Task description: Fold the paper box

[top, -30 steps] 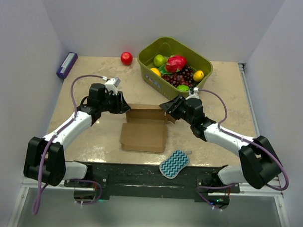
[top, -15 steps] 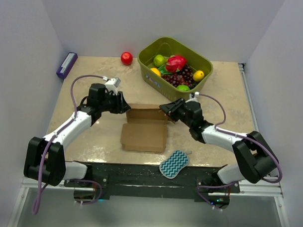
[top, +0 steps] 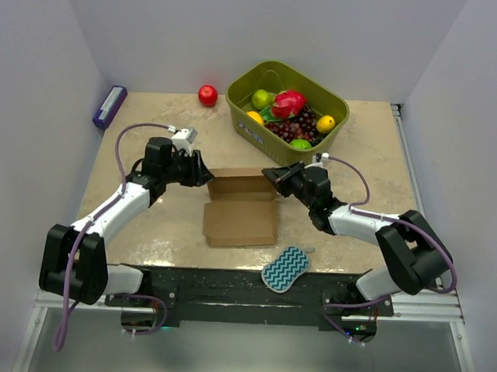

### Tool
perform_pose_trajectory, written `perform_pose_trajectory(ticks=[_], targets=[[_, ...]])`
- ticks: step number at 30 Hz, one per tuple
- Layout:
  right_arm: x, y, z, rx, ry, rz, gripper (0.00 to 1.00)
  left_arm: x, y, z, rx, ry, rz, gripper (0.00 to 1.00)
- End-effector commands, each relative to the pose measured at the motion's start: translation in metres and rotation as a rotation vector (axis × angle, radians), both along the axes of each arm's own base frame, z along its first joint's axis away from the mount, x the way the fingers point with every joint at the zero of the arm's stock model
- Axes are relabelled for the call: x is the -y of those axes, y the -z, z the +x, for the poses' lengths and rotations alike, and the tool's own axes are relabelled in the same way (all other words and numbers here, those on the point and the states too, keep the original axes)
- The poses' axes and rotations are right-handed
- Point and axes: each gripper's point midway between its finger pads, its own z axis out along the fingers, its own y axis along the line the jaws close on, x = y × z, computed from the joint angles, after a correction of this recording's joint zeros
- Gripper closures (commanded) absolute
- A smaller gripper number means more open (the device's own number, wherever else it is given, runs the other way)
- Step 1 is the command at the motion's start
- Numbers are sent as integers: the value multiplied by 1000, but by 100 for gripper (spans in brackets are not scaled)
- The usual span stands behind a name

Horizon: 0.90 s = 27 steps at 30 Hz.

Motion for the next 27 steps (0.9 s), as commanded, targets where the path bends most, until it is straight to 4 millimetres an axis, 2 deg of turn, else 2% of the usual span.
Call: perform_pose_trajectory(ticks=[1,5,6,7,8,9,10,11,12,14,18,19,20,21,22,23,24,25,26,27], targets=[[-9,-1,-1,10,-7,22,100,6,8,-7,-27,41,-17,59],[-7,1,-3,19,-2,-8,100,6,8,-6,-27,43,-18,59],[-5,1,-4,23,1,-20,97,6,8,-6,-30,41,-16,59],[-2,-6,-4,41,12,-24,91,6,9,-6,-33,41,-15,59],[0,-4,-5,49,8,-56,84,6,9,-6,-31,39,-15,59],[2,-6,-7,58,9,-72,66,5,9,-6,-31,38,-14,59],[6,-16,-8,98,12,-98,57,5,9,-6,-30,38,-12,59],[10,-16,-10,102,19,-132,49,5,10,-7,-33,39,-12,59],[14,-19,-10,118,26,-155,37,5,10,-6,-33,38,-11,60],[22,-27,-15,161,27,-243,31,5,9,-6,-31,38,-12,59],[27,-48,-27,275,4,-388,29,5,11,-6,-34,38,-11,59],[27,-48,-30,310,-11,-462,30,5,11,-6,-34,38,-11,59],[19,-46,-43,323,-55,-511,30,5,11,-6,-36,38,-11,59],[21,-48,-44,335,-32,-567,31,5,10,-6,-33,38,-11,59],[20,-44,-49,352,-53,-636,31,5,11,-7,-36,38,-11,60],[14,-32,-61,336,-100,-699,34,5,11,-7,-35,38,-10,59],[14,-30,-60,330,-95,-749,37,5,10,-7,-33,37,-9,60],[13,-22,-63,327,-124,-808,40,5,11,-7,-35,38,-8,60],[11,-11,-70,310,-163,-864,47,4,11,-7,-35,37,-7,60],[5,-5,-68,297,-188,-903,50,4,11,-6,-33,36,-6,60]])
